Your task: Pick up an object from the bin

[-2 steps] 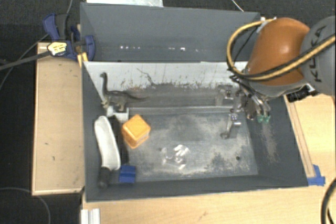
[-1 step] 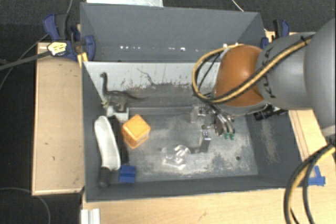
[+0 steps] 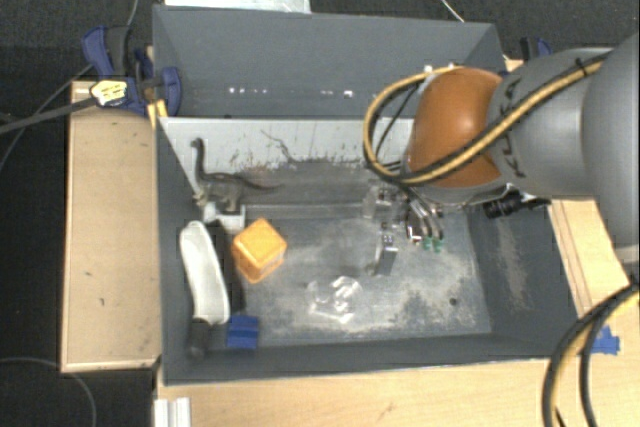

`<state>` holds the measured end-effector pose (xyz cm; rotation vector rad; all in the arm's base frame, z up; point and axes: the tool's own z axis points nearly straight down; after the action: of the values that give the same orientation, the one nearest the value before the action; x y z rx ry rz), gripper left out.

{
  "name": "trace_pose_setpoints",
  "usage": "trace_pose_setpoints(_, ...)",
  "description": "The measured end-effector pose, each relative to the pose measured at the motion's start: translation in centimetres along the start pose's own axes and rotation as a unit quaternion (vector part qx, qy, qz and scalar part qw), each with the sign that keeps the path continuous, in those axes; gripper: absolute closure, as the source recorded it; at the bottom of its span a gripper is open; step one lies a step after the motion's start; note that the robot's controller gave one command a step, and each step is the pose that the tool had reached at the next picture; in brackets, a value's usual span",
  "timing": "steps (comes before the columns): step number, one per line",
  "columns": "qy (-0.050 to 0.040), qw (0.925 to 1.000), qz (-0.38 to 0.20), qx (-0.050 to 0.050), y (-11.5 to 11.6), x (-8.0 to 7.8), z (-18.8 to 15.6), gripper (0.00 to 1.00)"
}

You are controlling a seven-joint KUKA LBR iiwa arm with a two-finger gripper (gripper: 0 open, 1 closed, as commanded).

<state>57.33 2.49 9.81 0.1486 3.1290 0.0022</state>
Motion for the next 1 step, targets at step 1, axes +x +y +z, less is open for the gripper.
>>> trace_pose_setpoints(1,0.0092,0.9990,-0.043,-0.002,5.70,2.18,1.98,0.00)
